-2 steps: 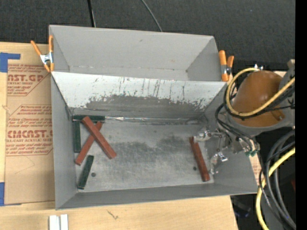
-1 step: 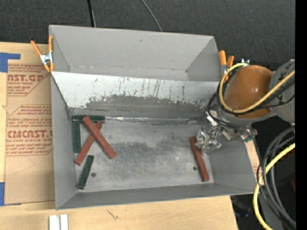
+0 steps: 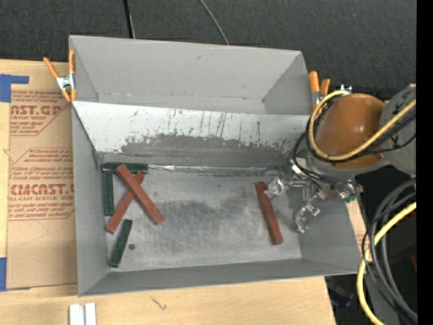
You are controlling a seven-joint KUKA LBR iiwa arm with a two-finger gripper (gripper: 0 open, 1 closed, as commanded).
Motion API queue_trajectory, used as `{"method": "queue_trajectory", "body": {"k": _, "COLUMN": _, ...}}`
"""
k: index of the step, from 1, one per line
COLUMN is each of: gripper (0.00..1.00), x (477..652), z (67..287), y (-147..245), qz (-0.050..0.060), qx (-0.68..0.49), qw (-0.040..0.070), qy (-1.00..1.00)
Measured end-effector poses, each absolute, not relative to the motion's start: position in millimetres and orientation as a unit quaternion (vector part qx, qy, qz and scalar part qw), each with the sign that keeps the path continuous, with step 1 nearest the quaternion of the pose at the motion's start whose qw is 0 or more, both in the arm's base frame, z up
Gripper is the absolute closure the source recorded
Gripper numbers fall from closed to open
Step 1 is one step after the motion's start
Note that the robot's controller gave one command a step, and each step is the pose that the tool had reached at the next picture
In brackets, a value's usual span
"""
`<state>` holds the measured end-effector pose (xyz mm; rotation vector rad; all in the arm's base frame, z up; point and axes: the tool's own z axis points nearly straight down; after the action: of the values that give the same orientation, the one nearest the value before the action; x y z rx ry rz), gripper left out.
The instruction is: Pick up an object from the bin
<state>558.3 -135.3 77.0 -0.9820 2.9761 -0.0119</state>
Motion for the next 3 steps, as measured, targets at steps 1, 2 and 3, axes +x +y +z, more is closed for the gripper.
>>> {"method": "queue_trajectory", "body": {"k": 1, "gripper": 0.0, "x": 558.6, "z": 77, "y": -135, "qz": -0.004, "qx": -0.313, "qw": 0.004, "qy": 0.95}}
{"method": "queue_trajectory", "body": {"k": 2, "gripper": 1.0, "x": 548.3, "z": 82, "y": -80, "qz": -0.008, "qx": -0.484, "qw": 0.02, "qy": 0.875}}
{"method": "queue_trajectory", "body": {"k": 3, "gripper": 0.0, "x": 540.8, "z": 78, "y": -89, "qz": -0.007, "qx": -0.482, "qw": 0.004, "qy": 0.876}}
